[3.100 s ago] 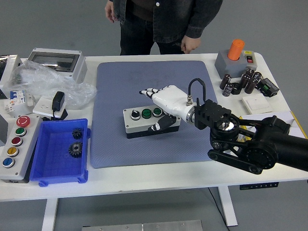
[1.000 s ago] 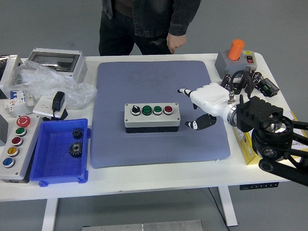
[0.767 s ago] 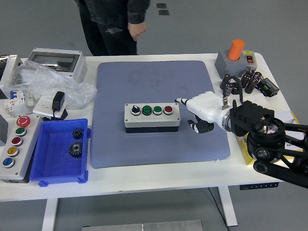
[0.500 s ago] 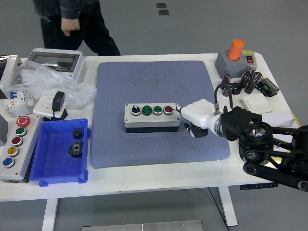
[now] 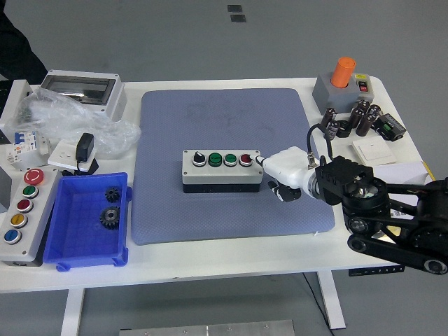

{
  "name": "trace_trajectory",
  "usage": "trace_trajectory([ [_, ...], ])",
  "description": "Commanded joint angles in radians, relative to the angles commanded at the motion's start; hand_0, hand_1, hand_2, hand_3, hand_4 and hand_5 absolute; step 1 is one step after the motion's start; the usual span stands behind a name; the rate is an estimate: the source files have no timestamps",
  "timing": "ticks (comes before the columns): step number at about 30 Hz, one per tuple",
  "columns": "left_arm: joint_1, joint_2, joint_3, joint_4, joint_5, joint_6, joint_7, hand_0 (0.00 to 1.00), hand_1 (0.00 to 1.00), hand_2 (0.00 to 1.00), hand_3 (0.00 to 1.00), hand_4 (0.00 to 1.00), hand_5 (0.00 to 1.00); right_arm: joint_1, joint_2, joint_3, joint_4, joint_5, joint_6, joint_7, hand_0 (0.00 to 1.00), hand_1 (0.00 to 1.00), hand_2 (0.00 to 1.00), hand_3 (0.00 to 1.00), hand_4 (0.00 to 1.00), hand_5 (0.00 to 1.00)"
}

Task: Pick up the button,place it on the desk,press the button,press the button

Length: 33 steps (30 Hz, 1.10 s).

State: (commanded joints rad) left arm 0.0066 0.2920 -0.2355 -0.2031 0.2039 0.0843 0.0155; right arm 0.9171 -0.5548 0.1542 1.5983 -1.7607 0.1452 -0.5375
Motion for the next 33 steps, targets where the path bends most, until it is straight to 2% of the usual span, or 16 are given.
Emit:
trace_trajectory([
  [5,-0.001,0.002,0.0,0.0,-0.004,0.003,-0.004,0.608,0.645,0.602,0.612,0.561,0.404,0.013,-0.008,-0.008,0.018,-0.002,0.006,-0.002,0.489,0.433,0.257,0.998,0.352,0.002],
  [8,0.0,0.002,0.0,0.0,-0.005,0.004,-0.005,0.608,0.645,0.602,0.612,0.561,0.404,0.014,-0.013,0.004,0.026,-0.006,-0.015,0.006,0.489,0.433,0.257,0.998,0.352,0.002],
  [15,0.0,0.001,0.006,0.0,-0.009,0.006,-0.004,0.608,0.645,0.601,0.611,0.561,0.403,-0.011,-0.039,0.112,0.033,0.034,-0.154,0.09,0.484,0.427,0.251,0.998,0.368,0.002],
  [22,0.005,-0.002,0.018,0.0,-0.021,0.009,0.001,0.608,0.644,0.602,0.612,0.561,0.403,-0.125,-0.061,0.267,0.004,0.191,-0.324,0.244,0.48,0.432,0.25,0.992,0.373,0.002],
  [23,0.005,-0.003,0.019,0.0,-0.021,0.009,0.002,0.608,0.644,0.602,0.611,0.56,0.402,-0.148,-0.057,0.296,-0.011,0.226,-0.35,0.276,0.395,0.503,0.455,0.955,0.563,0.184],
  [26,0.007,-0.005,0.018,0.0,-0.018,0.01,0.006,0.608,0.644,0.602,0.611,0.56,0.402,-0.225,-0.031,0.395,-0.071,0.353,-0.424,0.392,0.395,0.503,0.455,0.955,0.563,0.184],
  [28,0.008,-0.007,0.018,0.0,-0.015,0.01,0.01,0.608,0.644,0.602,0.611,0.56,0.402,-0.274,0.001,0.455,-0.11,0.426,-0.448,0.463,0.395,0.503,0.455,0.955,0.563,0.184],
  [29,0.008,-0.008,0.016,0.0,-0.014,0.01,0.011,0.608,0.644,0.602,0.611,0.561,0.4,-0.297,0.016,0.485,-0.129,0.462,-0.448,0.499,0.575,0.618,0.669,0.84,0.704,0.266],
  [33,0.01,-0.011,0.012,-0.001,-0.009,0.009,0.015,0.608,0.644,0.602,0.611,0.561,0.4,-0.397,0.078,0.601,-0.208,0.609,-0.41,0.635,0.575,0.618,0.669,0.84,0.704,0.266],
])
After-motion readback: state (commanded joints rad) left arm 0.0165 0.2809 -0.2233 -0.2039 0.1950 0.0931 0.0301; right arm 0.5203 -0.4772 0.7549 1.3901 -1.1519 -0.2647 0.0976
